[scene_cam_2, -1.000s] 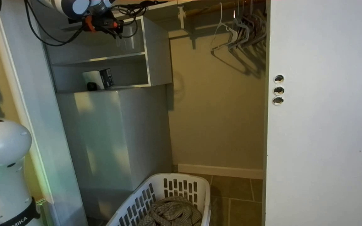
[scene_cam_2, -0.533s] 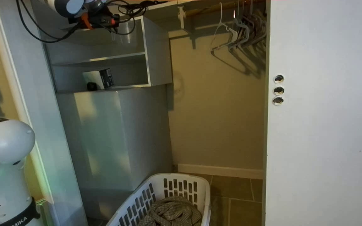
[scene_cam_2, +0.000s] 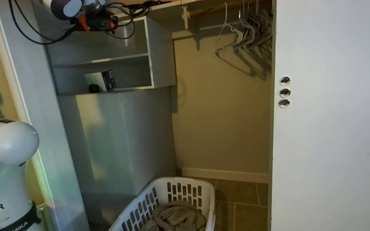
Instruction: Move the jug to the shelf below it
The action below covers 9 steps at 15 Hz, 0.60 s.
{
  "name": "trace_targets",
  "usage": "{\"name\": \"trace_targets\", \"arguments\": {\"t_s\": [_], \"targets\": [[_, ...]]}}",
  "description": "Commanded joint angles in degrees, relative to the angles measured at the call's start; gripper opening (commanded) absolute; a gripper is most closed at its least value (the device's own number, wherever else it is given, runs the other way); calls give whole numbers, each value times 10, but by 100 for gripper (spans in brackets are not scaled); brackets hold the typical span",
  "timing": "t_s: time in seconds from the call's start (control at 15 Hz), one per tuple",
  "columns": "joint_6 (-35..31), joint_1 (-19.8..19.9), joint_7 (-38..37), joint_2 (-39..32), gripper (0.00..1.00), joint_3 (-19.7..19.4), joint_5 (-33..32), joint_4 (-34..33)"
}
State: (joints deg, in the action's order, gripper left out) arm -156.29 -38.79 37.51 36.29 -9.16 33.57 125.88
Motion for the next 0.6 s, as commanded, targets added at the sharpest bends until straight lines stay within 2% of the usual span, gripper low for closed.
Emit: {"name": "trace_targets", "arguments": {"t_s": [0.0, 0.27, 0.53], "targets": [[9, -44, 23, 45, 7, -24, 20, 46], [31, -62, 22, 78, 7, -38, 3, 92], [55, -51, 19, 96, 7, -45, -6, 126]]}}
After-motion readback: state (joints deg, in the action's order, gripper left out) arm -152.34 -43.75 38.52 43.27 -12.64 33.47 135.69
